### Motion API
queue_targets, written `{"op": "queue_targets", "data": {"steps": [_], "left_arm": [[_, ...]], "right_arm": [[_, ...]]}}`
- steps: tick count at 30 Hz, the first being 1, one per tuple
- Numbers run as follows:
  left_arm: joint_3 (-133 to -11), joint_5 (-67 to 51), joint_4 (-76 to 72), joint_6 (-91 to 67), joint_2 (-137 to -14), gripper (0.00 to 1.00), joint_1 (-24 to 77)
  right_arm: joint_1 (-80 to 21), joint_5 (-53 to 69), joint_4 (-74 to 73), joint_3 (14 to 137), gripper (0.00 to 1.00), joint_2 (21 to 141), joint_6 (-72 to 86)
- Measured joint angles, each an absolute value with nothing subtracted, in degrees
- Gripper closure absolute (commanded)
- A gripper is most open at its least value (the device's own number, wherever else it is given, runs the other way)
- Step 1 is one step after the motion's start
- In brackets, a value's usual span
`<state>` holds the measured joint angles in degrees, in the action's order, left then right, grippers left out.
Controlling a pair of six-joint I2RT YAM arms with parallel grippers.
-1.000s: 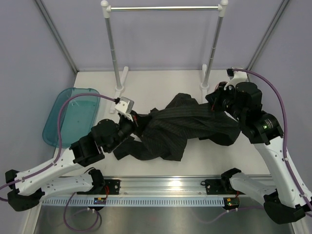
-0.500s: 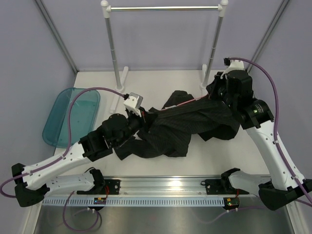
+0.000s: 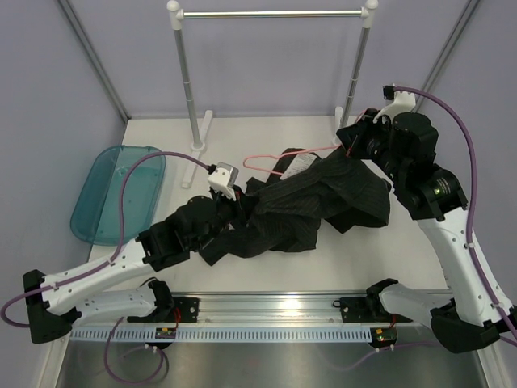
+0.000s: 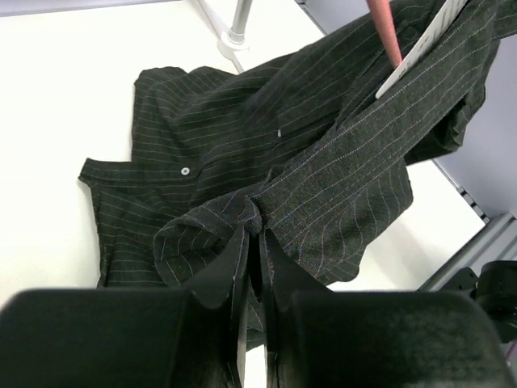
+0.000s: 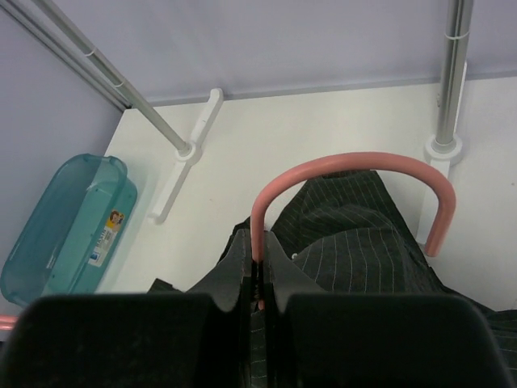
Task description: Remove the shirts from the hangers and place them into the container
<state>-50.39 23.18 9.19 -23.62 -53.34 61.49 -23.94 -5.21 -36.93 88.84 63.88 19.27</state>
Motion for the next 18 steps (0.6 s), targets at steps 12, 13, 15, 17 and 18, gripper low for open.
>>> {"op": "queue_targets", "data": {"steps": [12,13,15,17,18], "left_arm": [[-51.07,17.37,9.93,-21.63,-56.53,0.39,61.32],[-51.42,17.23,10.33,-21.41,-56.38,0.31,61.32],[-52.23,17.12,11.40,-21.08,-55.61,0.16,61.32],[-53.39,17.19,12.71,-20.49,-54.48,0.12,61.32],[-54.28,17.26,13.76,-20.25,-53.69,0.09,61.32]], "right_arm": [[-23.49,-2.04,-30.33,79.53,1.00,59.96,19.00],[-23.46,-2.00,-30.04,79.05,1.00,59.81,18.94],[-23.46,-1.93,-29.30,77.91,1.00,59.31,18.31],[-23.46,-1.89,-28.56,76.77,1.00,58.74,17.56],[-23.46,-1.85,-28.29,76.42,1.00,58.59,17.19]]}}
